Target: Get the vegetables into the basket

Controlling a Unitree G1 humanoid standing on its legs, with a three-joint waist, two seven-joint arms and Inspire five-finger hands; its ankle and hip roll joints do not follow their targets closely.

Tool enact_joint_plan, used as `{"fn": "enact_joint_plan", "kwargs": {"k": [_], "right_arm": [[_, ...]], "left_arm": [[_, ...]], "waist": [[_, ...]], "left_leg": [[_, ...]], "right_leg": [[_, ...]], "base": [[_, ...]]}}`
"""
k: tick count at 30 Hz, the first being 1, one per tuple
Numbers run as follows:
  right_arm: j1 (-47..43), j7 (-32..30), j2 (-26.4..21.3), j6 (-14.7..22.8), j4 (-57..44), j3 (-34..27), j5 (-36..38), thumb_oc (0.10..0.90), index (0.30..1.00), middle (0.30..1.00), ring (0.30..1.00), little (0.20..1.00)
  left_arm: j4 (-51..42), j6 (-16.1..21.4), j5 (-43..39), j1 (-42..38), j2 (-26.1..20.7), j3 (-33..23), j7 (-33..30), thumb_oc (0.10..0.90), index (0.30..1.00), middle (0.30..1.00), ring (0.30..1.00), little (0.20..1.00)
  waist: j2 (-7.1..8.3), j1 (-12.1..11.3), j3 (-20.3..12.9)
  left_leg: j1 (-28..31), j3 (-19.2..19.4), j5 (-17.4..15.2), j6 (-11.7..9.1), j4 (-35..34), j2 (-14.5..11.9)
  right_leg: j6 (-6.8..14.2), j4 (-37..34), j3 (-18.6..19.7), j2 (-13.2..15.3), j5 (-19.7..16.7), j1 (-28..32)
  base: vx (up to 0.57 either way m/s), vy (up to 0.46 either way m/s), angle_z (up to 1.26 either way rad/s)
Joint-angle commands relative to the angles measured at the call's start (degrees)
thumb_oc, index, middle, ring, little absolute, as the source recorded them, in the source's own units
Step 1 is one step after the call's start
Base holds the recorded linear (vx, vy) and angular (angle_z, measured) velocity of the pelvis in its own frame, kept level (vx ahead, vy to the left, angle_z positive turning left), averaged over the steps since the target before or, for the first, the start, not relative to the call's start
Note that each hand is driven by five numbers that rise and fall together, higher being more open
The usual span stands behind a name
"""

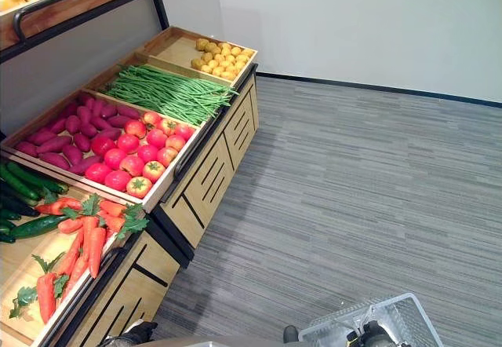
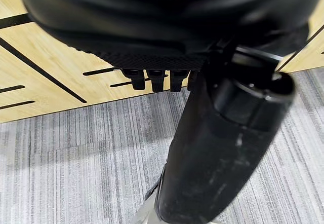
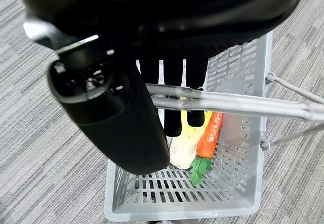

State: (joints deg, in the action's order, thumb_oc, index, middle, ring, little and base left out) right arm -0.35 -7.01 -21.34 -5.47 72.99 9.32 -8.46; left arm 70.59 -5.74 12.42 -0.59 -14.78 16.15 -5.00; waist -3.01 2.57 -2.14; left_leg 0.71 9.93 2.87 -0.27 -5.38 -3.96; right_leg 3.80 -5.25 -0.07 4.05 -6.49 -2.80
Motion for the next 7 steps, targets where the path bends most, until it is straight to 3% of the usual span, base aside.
{"fn": "enact_joint_plan", "kwargs": {"k": [1, 7], "right_arm": [[-2.54, 0.05, 1.82, 0.82, 4.08, 0.53, 1.44, 0.400, 0.300, 0.300, 0.300, 0.300], [-2.60, 0.30, 2.11, 0.93, 4.12, 1.15, 1.06, 0.400, 0.300, 0.300, 0.300, 0.300]], "left_arm": [[4.04, 0.44, -0.31, -3.43, -1.98, -3.23, -2.06, 0.900, 1.000, 1.000, 1.000, 1.000], [3.90, 0.80, -0.54, -3.43, -1.79, -3.07, -1.94, 0.900, 1.000, 1.000, 1.000, 1.000]], "waist": [[3.25, 0.35, 0.58], [3.27, 0.36, 0.72]], "left_leg": [[2.69, 0.19, -6.64, 0.28, 0.38, 1.52], [2.48, 0.13, -6.69, 0.35, 0.38, 1.66]], "right_leg": [[1.66, 0.25, -2.97, 1.65, 6.51, 4.06], [1.68, 0.25, -2.89, 1.79, 6.33, 3.86]], "base": [[0.00, 0.000, 0.00], [0.00, 0.000, 0.00]]}}
